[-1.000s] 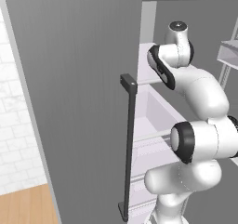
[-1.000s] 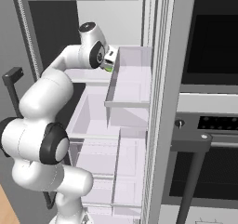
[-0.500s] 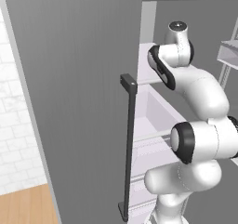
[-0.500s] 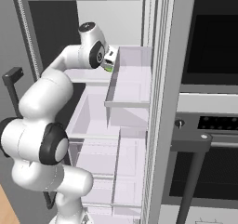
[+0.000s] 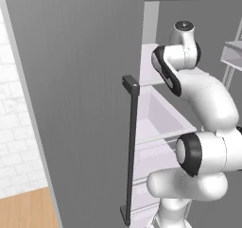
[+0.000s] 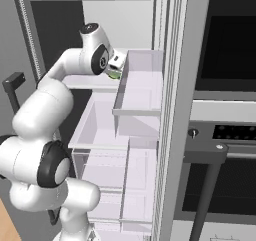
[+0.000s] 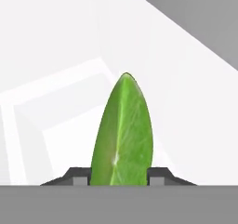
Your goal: Grab a lemon wedge from the fridge and one ice cube from the ice bowl, and put them in the glass of lemonade.
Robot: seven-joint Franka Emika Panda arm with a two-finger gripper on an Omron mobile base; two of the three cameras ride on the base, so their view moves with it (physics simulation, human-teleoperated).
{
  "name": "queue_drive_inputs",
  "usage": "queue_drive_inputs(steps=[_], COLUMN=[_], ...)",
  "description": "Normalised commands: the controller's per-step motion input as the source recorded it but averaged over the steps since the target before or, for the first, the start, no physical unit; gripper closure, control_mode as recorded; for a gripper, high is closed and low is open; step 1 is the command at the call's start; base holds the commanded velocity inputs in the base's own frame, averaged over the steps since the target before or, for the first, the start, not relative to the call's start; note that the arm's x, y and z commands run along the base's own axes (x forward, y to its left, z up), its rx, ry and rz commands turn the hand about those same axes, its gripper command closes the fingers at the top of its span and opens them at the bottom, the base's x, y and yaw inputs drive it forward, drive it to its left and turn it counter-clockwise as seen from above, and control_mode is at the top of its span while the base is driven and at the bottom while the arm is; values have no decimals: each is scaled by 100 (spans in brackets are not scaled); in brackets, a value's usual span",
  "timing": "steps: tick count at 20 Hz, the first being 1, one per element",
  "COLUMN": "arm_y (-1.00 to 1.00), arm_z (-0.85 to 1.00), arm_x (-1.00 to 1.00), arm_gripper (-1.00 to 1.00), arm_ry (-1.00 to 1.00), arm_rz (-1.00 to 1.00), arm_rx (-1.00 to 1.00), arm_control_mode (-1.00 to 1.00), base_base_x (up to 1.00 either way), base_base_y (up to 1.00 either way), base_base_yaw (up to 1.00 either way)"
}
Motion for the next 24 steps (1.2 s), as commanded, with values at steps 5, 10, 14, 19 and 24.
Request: queue_drive_inputs(steps=[5, 10, 14, 19, 24], arm_y=[30, 15, 11, 7, 2], arm_z=[12, 1, 0, 0, -16], arm_x=[-99, -100, -100, -100, -100], arm_gripper=[100, 100, 100, 100, 100], arm_ry=[-2, 0, 0, 2, 13], arm_rz=[13, 16, 15, 9, 4], arm_rx=[0, 0, 0, 0, -3], arm_control_mode=[-100, -100, -100, -100, -100], base_base_x=[0, 0, 0, 0, 0], base_base_y=[0, 0, 0, 0, 0], base_base_yaw=[0, 0, 0, 0, 0])
